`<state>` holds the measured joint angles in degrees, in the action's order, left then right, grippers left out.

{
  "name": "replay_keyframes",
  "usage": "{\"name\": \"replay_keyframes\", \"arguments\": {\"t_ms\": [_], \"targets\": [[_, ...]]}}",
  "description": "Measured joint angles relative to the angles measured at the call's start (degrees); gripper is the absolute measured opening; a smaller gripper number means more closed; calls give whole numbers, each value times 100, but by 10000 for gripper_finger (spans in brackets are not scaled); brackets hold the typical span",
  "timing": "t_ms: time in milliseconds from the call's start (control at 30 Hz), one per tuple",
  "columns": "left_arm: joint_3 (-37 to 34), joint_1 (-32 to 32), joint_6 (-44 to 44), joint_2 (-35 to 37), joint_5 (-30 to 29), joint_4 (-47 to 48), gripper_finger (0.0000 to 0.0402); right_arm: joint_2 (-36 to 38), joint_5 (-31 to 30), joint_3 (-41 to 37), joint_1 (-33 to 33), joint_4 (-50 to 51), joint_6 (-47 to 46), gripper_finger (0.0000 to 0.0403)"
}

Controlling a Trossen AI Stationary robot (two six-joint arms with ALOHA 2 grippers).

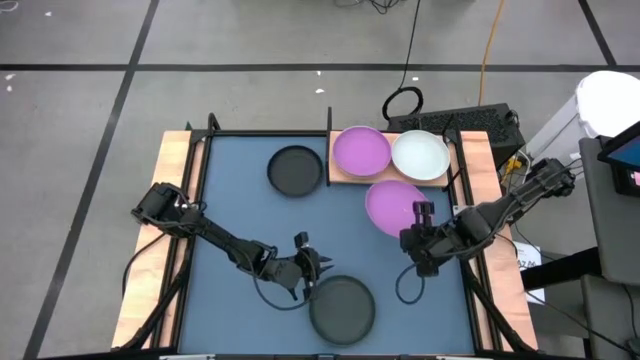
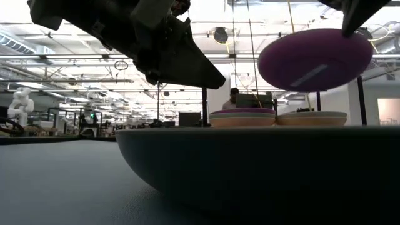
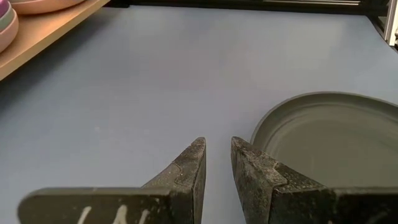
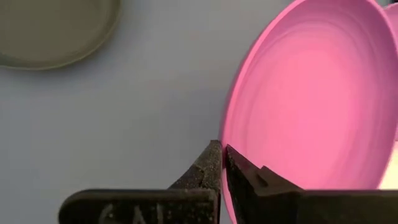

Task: Place and stack plates onto a shelf
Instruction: Stack the purple plate on top of the blue plate on the shelf

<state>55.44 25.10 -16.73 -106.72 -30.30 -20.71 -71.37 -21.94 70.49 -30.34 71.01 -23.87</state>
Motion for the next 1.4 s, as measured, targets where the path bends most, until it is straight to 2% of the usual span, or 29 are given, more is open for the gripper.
{"name": "replay_keyframes", "arguments": {"t_ms": [600, 1033, 1400], "targets": [[1, 1, -1, 0, -2, -2, 81, -2, -76, 486, 1219, 476, 1254, 0], [2, 0, 0, 0, -2, 0, 81, -2, -68, 950, 2607, 430, 2762, 0], [2, 3, 0, 0, -2, 10, 81, -2, -32, 969, 3885, 386, 3652, 0]]}}
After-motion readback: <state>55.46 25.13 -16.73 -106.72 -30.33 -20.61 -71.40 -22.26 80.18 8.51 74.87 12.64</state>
